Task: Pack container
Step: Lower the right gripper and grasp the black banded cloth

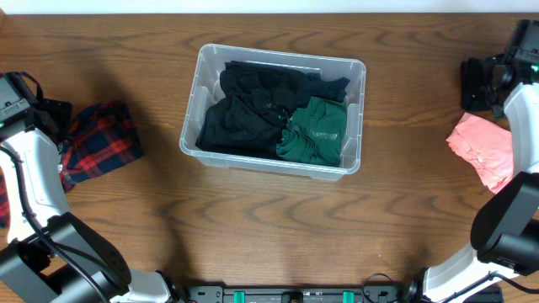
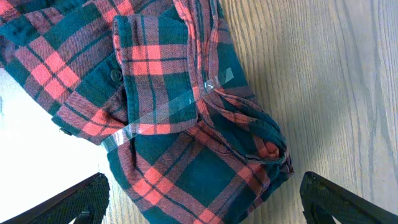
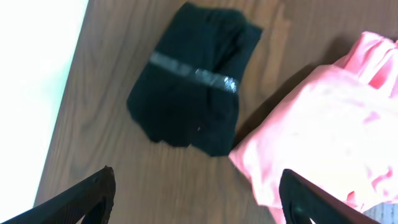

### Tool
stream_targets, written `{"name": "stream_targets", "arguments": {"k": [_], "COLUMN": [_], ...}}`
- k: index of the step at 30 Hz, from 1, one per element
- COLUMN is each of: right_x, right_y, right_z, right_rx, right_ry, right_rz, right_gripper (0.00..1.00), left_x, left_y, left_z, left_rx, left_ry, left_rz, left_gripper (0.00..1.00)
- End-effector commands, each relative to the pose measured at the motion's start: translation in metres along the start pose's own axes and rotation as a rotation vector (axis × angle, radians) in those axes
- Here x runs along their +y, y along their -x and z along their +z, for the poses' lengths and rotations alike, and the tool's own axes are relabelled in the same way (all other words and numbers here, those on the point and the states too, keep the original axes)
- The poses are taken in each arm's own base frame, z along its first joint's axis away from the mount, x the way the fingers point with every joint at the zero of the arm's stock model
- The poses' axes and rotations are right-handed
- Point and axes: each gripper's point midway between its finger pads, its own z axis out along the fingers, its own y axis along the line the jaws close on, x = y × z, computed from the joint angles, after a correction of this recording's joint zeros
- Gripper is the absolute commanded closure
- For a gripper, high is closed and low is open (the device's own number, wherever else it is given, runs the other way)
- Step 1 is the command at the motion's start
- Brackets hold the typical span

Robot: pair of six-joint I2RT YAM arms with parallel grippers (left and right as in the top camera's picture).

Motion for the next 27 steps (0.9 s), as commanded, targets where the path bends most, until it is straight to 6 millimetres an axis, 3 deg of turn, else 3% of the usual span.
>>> {"name": "stream_targets", "arguments": {"k": [1, 11, 19, 27], "right_x": [-0.017, -0.017, 0.003, 0.008], "right_y": [0.007, -0.003, -0.011, -0.024], "right_z": [0.009, 0.009, 0.004, 0.031], "right_rx": [-0.028, -0.017, -0.077, -0.063], "right_ry": [-0.052, -0.055, -0.018, -0.016], "right_rz": [0.06, 0.043, 0.012, -0.002], "right_gripper": [0.18, 0.18, 0.18, 0.21], "left_x": [0.004, 0.004, 0.004, 0.004], "left_y": [0.002, 0.002, 0.002, 0.002], "left_z": [0.003, 0.003, 0.003, 0.003], "left_rx": [-0.008, -0.008, -0.008, -0.008], "left_ry": [0.018, 0.018, 0.018, 0.018], "left_rz": [-0.004, -0.004, -0.004, -0.004], "left_gripper": [0.02, 0.02, 0.02, 0.02]}}
